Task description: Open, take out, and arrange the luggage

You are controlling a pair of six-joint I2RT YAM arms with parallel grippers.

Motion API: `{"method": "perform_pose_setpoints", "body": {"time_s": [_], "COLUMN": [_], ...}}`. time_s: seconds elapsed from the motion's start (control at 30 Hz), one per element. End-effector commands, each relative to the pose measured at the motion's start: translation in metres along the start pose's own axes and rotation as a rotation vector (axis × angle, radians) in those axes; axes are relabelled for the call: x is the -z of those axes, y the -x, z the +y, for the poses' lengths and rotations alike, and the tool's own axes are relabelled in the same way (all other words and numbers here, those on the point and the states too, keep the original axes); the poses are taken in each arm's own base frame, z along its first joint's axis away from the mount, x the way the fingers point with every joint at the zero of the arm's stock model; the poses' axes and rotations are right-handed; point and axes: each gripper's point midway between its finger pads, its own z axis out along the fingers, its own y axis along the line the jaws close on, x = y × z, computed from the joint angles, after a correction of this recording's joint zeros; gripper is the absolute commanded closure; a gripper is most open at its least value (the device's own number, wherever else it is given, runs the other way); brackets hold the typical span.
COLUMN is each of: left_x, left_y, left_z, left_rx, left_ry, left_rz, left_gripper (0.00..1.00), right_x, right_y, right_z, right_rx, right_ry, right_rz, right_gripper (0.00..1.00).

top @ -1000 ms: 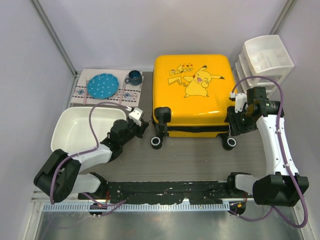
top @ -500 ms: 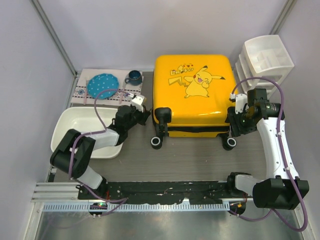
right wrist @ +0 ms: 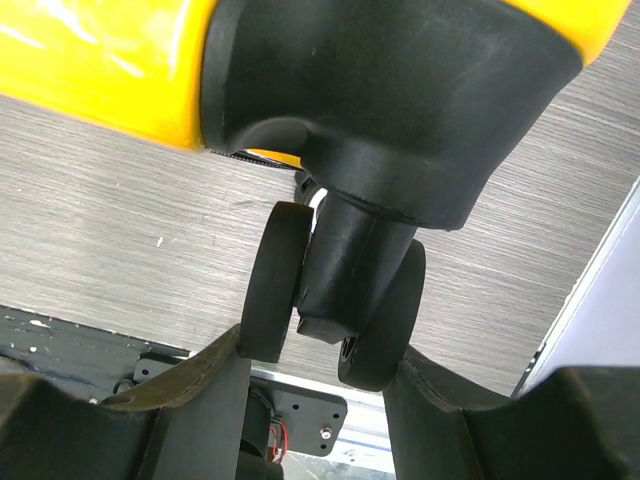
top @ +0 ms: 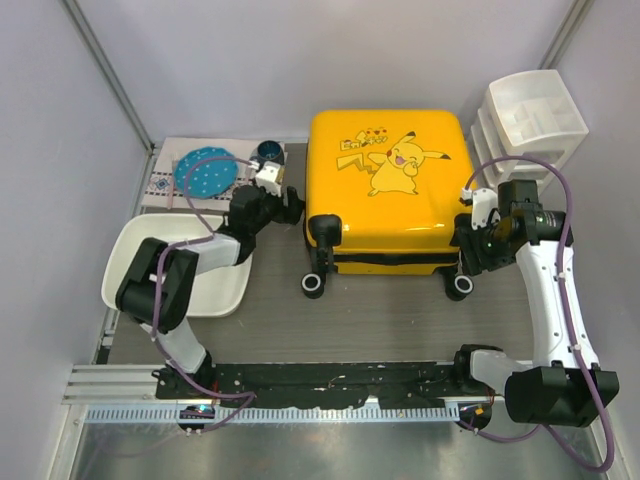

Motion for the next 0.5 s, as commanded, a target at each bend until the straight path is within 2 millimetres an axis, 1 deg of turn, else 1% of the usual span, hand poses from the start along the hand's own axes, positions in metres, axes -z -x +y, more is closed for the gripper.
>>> {"method": "perform_pose_setpoints", "body": {"time_s": [0.0, 0.03, 0.07, 0.1, 0.13, 0.17, 0.2, 0.23, 0.27, 0.3, 0.33, 0.37, 0.4, 0.43, 0.47], "left_x": [0.033, 0.043, 0.066, 0.077, 0.091, 0.109, 0.119, 0.131, 0.144, 0.152, 0.163, 0.17, 0.183, 0.192, 0.198], "left_y": [0.047, 0.049, 0.061, 0.057, 0.046, 0.059, 0.06, 0.047, 0.055, 0.051, 0.036, 0.034, 0.036, 0.03, 0.026], "left_z": [-0.016, -0.015, -0.021, -0.023, -0.027, -0.039, -0.047, -0.053, -0.061, -0.066, -0.067, -0.07, -0.082, -0.088, -0.093], "left_rx": [0.063, 0.055, 0.058, 0.067, 0.084, 0.076, 0.08, 0.102, 0.099, 0.107, 0.135, 0.124, 0.112, 0.102, 0.08], "left_ry": [-0.091, -0.091, -0.091, -0.088, -0.087, -0.134, -0.157, -0.179, -0.204, -0.222, -0.211, -0.223, -0.281, -0.297, -0.303], "left_rz": [-0.077, -0.067, -0.056, -0.03, 0.039, 0.027, 0.041, 0.111, 0.101, 0.122, 0.189, 0.198, 0.192, 0.216, 0.224], "left_gripper": [0.2, 0.2, 0.19, 0.18, 0.17, 0.17, 0.17, 0.17, 0.17, 0.18, 0.18, 0.19, 0.2, 0.17, 0.14], "right_x": [0.019, 0.019, 0.017, 0.017, 0.016, 0.01, 0.008, 0.005, 0.007, 0.011, 0.014, 0.029, 0.037, 0.045, 0.058], "right_y": [-0.035, -0.032, -0.031, -0.031, -0.032, -0.038, -0.041, -0.044, -0.041, -0.038, -0.031, -0.013, -0.004, 0.006, 0.024], "right_z": [0.042, 0.047, 0.049, 0.051, 0.053, 0.057, 0.059, 0.061, 0.063, 0.064, 0.064, 0.063, 0.063, 0.063, 0.059], "right_rx": [0.095, 0.097, 0.098, 0.101, 0.109, 0.109, 0.115, 0.105, 0.092, 0.085, 0.08, 0.09, 0.117, 0.136, 0.138], "right_ry": [0.202, 0.23, 0.236, 0.246, 0.257, 0.276, 0.291, 0.303, 0.316, 0.33, 0.345, 0.35, 0.355, 0.358, 0.332], "right_rz": [0.069, 0.046, 0.031, 0.022, 0.018, 0.034, 0.045, 0.061, 0.061, 0.06, 0.051, -0.021, -0.058, -0.097, -0.164], "right_gripper": [0.99, 0.99, 0.99, 0.99, 0.99, 0.99, 0.99, 0.99, 0.78, 0.7, 0.61, 0.42, 0.33, 0.27, 0.24]}}
